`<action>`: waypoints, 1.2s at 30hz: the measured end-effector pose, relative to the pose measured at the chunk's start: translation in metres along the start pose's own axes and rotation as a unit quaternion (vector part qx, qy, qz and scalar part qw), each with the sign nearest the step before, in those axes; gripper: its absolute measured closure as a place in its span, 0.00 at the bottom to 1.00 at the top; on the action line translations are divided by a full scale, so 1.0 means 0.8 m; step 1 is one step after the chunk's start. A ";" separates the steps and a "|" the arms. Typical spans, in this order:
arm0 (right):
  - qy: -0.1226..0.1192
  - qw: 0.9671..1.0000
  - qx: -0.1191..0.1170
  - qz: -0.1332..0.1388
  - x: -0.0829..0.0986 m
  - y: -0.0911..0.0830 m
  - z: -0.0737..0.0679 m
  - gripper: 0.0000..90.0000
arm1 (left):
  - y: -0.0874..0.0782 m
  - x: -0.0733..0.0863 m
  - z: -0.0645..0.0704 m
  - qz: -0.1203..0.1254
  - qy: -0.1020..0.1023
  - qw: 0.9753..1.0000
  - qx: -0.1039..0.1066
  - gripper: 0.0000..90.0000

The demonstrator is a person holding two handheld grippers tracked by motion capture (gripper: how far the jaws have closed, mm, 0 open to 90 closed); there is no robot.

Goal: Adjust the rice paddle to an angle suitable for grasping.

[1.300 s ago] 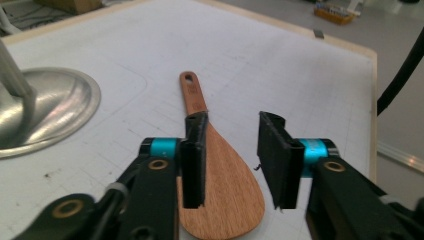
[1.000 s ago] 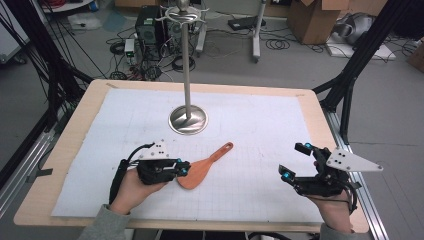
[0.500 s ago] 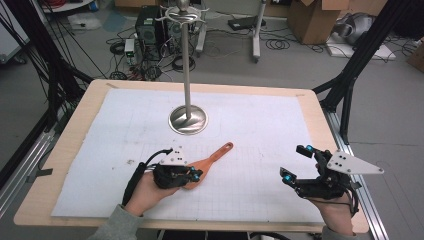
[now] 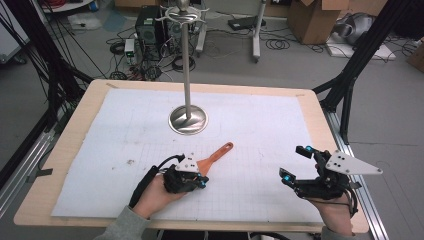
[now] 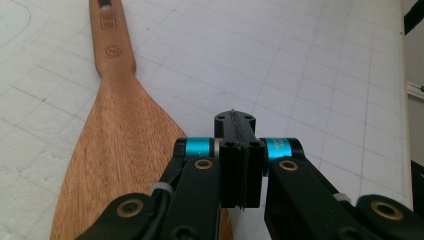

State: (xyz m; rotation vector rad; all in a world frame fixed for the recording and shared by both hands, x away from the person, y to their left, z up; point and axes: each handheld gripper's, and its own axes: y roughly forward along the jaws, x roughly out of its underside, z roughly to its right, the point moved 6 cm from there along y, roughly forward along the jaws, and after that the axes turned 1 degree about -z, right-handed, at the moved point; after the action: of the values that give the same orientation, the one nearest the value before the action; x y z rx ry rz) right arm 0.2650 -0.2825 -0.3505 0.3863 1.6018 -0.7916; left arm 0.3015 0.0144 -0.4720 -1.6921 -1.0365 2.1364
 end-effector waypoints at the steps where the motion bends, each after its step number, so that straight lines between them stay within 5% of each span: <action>1: -0.001 1.000 0.001 0.001 0.000 0.000 0.001 0.12 | 0.000 0.000 0.000 0.000 0.000 1.000 0.000 0.99; 15: 0.003 1.000 -0.003 -0.004 0.003 0.004 0.001 0.12 | 0.004 0.012 -0.006 -0.014 -0.021 1.000 -0.001 0.99; 36: 0.001 1.000 -0.010 -0.009 0.002 0.013 -0.001 0.12 | -0.028 0.033 -0.046 -0.009 -0.061 0.997 -0.046 0.99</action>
State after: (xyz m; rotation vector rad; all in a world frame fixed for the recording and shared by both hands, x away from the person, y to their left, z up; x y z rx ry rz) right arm 0.2711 -0.2752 -0.3551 0.3587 1.6161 -0.7882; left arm 0.3214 0.0600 -0.4805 -1.6028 -1.1946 2.2368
